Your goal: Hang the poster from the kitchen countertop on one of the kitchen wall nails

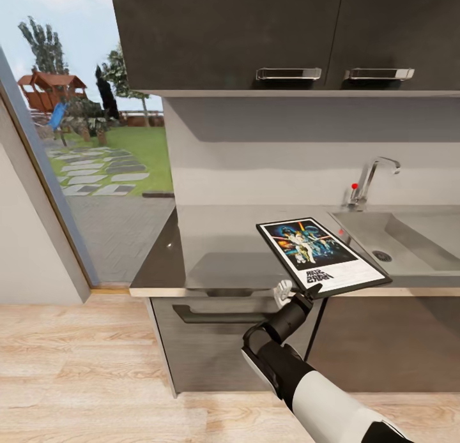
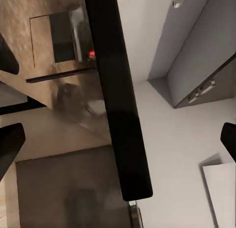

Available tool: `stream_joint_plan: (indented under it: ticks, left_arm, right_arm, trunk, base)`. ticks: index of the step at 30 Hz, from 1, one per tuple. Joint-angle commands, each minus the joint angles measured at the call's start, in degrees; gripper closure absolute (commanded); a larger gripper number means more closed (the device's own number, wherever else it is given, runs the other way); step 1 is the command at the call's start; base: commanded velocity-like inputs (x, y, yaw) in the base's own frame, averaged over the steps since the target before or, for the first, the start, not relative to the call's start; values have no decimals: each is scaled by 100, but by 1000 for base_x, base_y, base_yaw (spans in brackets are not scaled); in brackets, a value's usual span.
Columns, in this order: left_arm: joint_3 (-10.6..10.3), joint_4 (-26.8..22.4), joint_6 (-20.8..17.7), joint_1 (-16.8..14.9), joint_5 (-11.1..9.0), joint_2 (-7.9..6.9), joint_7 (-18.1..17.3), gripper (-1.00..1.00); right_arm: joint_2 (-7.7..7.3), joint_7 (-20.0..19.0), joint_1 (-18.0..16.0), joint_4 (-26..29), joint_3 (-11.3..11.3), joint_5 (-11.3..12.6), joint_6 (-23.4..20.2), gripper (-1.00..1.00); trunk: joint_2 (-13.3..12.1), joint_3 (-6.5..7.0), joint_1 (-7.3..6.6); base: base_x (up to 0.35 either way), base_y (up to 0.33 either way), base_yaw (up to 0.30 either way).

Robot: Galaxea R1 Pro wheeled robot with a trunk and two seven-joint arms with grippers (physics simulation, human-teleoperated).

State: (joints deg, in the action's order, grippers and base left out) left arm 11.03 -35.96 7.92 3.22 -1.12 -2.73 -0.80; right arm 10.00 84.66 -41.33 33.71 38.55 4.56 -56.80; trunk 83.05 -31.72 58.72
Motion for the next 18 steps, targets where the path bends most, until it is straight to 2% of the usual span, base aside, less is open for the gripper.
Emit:
stream_joint_plan:
  ticks: [1,18]
  left_arm:
    - [6,-7,8,3,-11,1,-8,-100]
    - [11,-7,8,3,-11,1,-8,-100]
  right_arm:
    - [0,42,-7,-4,22,48,-60,-100]
    - [0,42,-7,-50,23,45,-51,-100]
  trunk:
    - [3,-4,0]
    - [3,-4,0]
  base:
    - [20,0,0]
    - [3,0,0]
